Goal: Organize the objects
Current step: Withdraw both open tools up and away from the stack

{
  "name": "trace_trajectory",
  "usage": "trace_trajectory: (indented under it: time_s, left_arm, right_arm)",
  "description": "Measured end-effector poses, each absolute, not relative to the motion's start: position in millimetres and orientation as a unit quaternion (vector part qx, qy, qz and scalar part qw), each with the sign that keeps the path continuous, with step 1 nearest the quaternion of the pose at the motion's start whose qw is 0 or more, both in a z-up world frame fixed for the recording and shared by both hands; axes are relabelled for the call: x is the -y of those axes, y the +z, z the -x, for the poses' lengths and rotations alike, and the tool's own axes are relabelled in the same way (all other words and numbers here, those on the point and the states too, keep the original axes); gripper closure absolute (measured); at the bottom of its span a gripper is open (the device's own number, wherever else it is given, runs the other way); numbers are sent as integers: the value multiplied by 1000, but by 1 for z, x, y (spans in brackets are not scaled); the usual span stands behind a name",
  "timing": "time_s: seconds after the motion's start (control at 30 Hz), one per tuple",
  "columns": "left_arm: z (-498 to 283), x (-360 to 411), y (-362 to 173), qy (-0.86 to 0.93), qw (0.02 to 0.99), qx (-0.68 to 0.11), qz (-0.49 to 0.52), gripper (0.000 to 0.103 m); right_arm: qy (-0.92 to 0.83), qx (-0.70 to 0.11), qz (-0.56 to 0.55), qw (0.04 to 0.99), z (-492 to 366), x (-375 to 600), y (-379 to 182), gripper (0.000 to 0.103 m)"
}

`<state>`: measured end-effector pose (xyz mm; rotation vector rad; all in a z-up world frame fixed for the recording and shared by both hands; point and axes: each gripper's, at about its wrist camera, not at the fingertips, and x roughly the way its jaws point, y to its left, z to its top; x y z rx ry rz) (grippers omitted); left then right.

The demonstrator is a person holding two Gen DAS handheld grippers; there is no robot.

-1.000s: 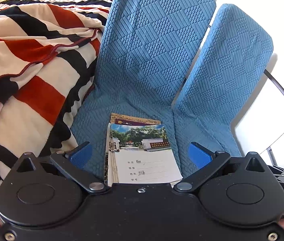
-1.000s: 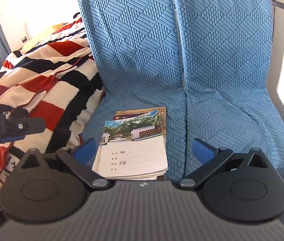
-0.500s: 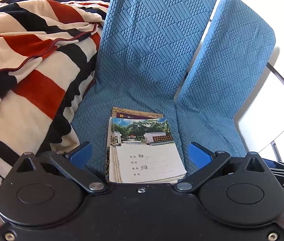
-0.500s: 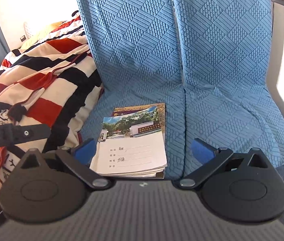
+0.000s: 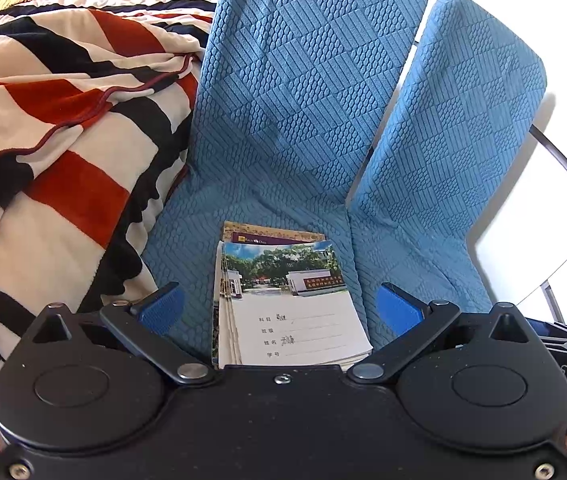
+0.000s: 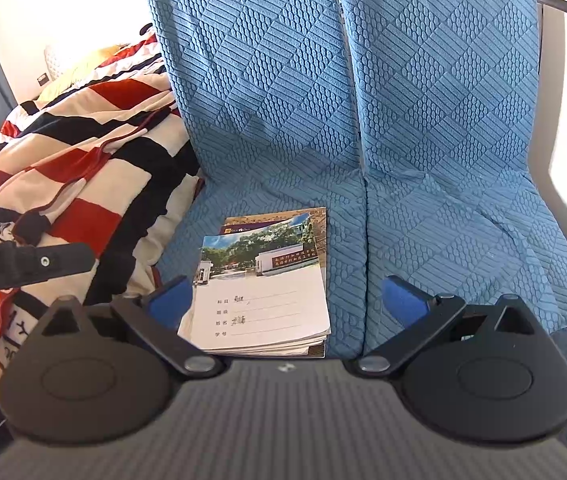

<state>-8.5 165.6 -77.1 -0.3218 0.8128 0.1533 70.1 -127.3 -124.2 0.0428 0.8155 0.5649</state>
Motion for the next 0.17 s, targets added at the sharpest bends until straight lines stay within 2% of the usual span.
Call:
trace_trajectory:
  time_s: [0.17]
  left_arm:
    - [9,-168,-77,71,903,-393,160,1]
  right_arm:
    - [271,-391,-17,879,-69,125,-124,0]
